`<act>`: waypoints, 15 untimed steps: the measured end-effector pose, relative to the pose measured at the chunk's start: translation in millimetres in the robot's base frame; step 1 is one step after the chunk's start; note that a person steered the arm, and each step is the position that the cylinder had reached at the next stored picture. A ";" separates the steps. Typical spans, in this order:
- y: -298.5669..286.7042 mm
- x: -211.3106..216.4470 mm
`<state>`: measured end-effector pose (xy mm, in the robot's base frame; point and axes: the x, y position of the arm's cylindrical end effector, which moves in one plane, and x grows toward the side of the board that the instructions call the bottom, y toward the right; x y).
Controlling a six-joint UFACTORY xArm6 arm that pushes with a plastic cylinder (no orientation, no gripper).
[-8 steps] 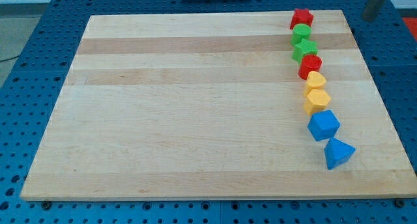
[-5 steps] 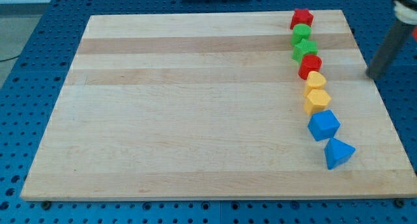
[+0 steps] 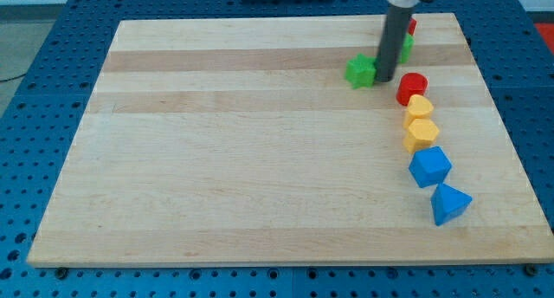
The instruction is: Move the green star to the top left corner of the board
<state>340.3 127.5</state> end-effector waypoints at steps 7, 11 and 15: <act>-234.0 -86.1; -248.1 -115.9; -302.9 -105.9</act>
<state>234.4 -175.5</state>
